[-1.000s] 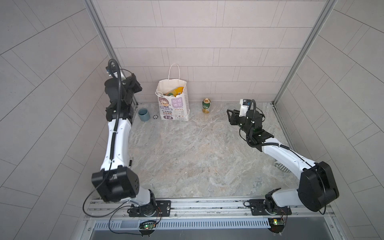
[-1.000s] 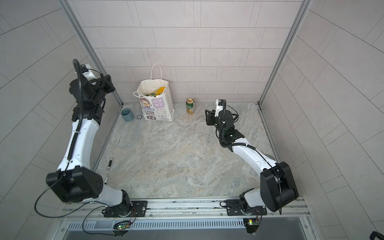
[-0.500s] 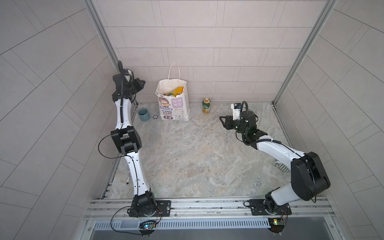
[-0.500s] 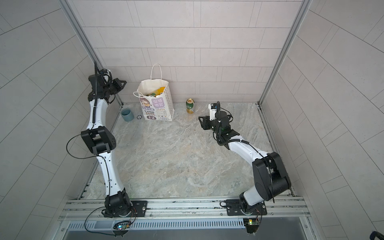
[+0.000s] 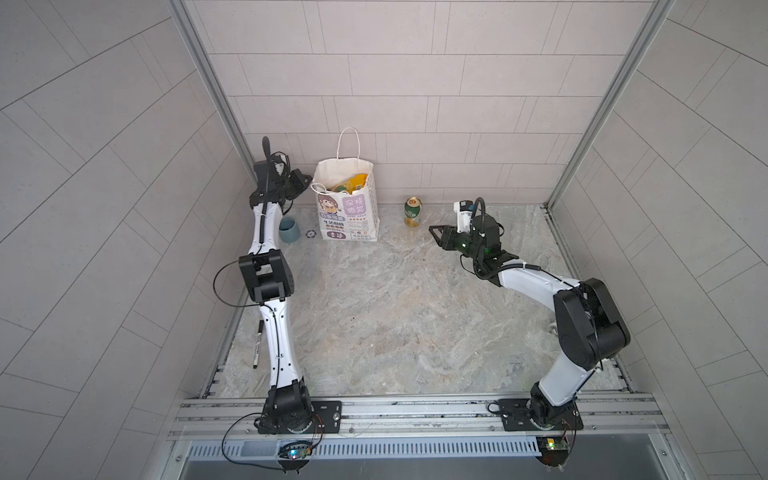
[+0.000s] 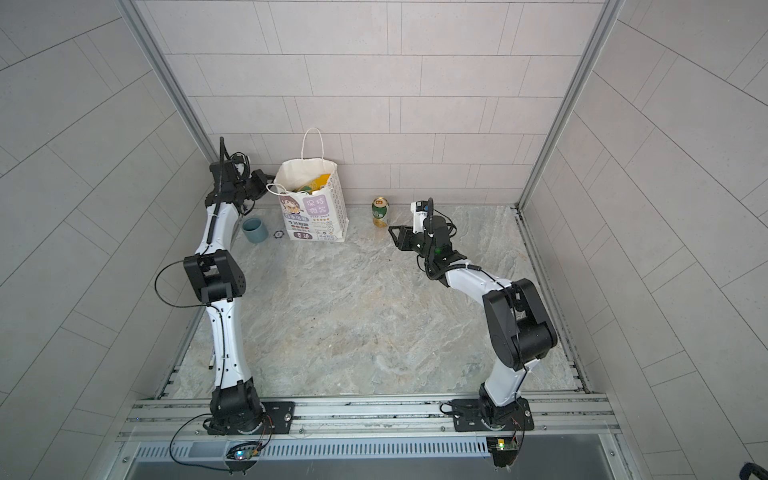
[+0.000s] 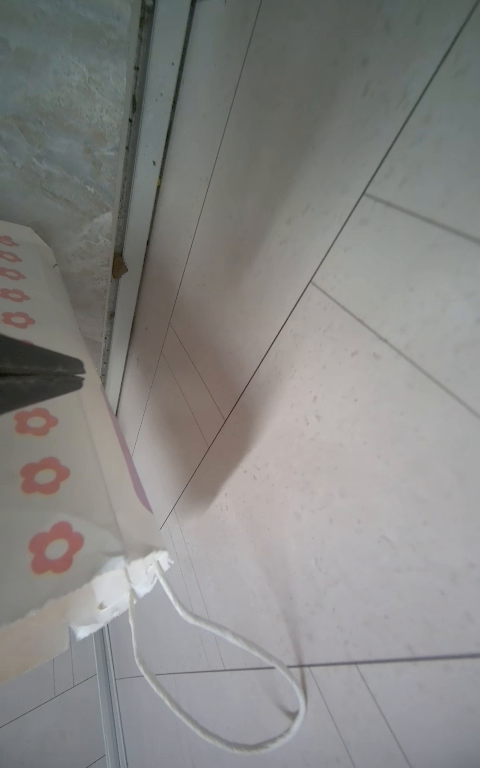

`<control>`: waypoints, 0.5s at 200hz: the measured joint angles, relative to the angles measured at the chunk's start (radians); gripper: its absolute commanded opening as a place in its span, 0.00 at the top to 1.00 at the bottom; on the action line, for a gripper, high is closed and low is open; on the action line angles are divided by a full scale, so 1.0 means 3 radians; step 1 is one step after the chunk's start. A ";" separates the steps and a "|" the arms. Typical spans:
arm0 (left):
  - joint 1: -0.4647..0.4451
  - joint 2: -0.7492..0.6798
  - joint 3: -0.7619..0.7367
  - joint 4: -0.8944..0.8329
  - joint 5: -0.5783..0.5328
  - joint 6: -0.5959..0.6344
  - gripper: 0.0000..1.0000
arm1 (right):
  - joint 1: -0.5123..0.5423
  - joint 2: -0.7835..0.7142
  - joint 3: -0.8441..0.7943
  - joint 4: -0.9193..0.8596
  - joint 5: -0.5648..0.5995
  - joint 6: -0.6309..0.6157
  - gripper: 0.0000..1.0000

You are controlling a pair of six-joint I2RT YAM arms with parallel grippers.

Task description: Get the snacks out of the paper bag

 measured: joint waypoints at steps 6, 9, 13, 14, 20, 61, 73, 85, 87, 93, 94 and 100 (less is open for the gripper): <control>-0.0009 0.0018 0.0011 0.0024 -0.0003 0.0000 1.00 | 0.0000 0.0042 0.0081 0.0001 -0.0009 0.0041 0.58; -0.0017 0.0025 0.0015 0.0036 -0.0003 0.0000 1.00 | 0.0000 0.0057 0.0114 0.0005 -0.0011 0.0061 0.58; -0.0029 0.0041 0.0019 0.0050 -0.0006 0.0000 1.00 | 0.0001 0.0075 0.0161 0.0004 -0.0017 0.0076 0.59; -0.0031 0.0042 0.0019 0.0052 -0.0006 0.0000 1.00 | 0.0001 0.0078 0.0169 0.0004 -0.0018 0.0081 0.58; -0.0047 0.0067 0.0024 0.0067 -0.0009 0.0000 1.00 | 0.0005 0.0102 0.0231 0.0001 -0.0022 0.0106 0.58; -0.0121 0.0290 0.0056 0.0053 -0.0066 0.0056 1.00 | 0.0038 0.0125 0.0441 -0.0014 -0.0022 0.0167 0.59; -0.0136 0.0332 0.0056 0.0029 -0.0075 0.0090 1.00 | 0.0045 0.0126 0.0464 -0.0033 -0.0022 0.0164 0.58; -0.0139 0.0351 0.0056 0.0009 -0.0072 0.0120 1.00 | 0.0046 0.0160 0.0533 -0.0108 -0.0022 0.0140 0.58; -0.0140 0.0352 0.0056 0.0006 -0.0074 0.0123 1.00 | 0.0045 0.0170 0.0557 -0.0131 -0.0023 0.0139 0.57; -0.0144 0.0352 0.0056 -0.0004 -0.0069 0.0142 1.00 | 0.0045 0.0216 0.0635 -0.0191 -0.0024 0.0113 0.57; -0.0144 0.0352 0.0056 -0.0005 -0.0069 0.0146 1.00 | 0.0045 0.0223 0.0646 -0.0200 -0.0025 0.0109 0.57; -0.0150 0.0352 0.0056 -0.0009 -0.0064 0.0168 1.00 | 0.0043 0.0294 0.0767 -0.0290 -0.0036 0.0071 0.57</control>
